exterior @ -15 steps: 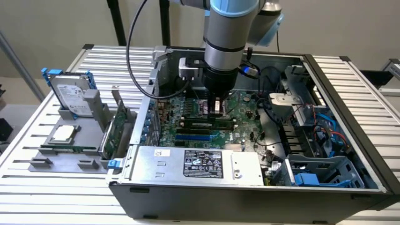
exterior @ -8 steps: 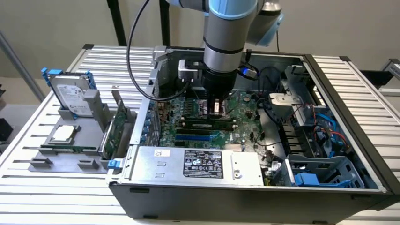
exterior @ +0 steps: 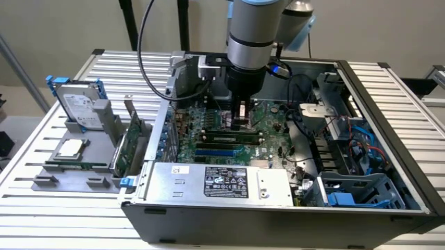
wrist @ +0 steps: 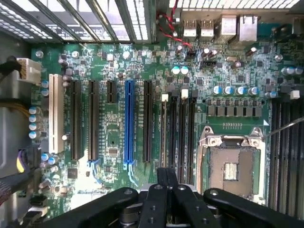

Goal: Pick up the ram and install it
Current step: 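Press down the ram until it locks into place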

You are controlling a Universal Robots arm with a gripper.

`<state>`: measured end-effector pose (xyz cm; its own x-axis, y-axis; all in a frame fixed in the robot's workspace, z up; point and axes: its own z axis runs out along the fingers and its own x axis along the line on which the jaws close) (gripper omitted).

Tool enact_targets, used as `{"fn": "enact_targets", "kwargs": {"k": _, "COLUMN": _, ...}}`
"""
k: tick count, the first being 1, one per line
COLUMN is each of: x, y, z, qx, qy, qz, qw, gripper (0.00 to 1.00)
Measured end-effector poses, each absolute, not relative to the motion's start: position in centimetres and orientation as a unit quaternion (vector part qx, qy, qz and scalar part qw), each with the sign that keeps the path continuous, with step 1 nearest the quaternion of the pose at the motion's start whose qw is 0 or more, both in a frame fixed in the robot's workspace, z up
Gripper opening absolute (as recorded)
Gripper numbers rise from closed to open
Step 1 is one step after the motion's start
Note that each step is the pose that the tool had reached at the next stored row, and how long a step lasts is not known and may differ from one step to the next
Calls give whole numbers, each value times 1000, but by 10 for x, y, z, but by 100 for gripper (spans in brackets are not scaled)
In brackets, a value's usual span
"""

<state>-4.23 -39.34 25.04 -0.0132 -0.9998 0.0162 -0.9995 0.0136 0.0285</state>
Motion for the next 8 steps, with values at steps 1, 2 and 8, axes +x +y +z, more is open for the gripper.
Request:
{"fn": "enact_targets", "kwargs": {"k": 1, "x": -42, "y": -393, "z": 250, "qx": 702, "qy": -712, "qz": -5, "qw": 16, "gripper": 0}}
{"fn": "enact_targets", "kwargs": {"k": 2, "x": -42, "y": -393, "z": 250, "qx": 702, "qy": -712, "qz": -5, "qw": 16, "gripper": 0}}
{"fn": "enact_targets", "kwargs": {"k": 8, "x": -42, "y": -393, "z": 250, "qx": 702, "qy": -712, "qz": -5, "qw": 16, "gripper": 0}}
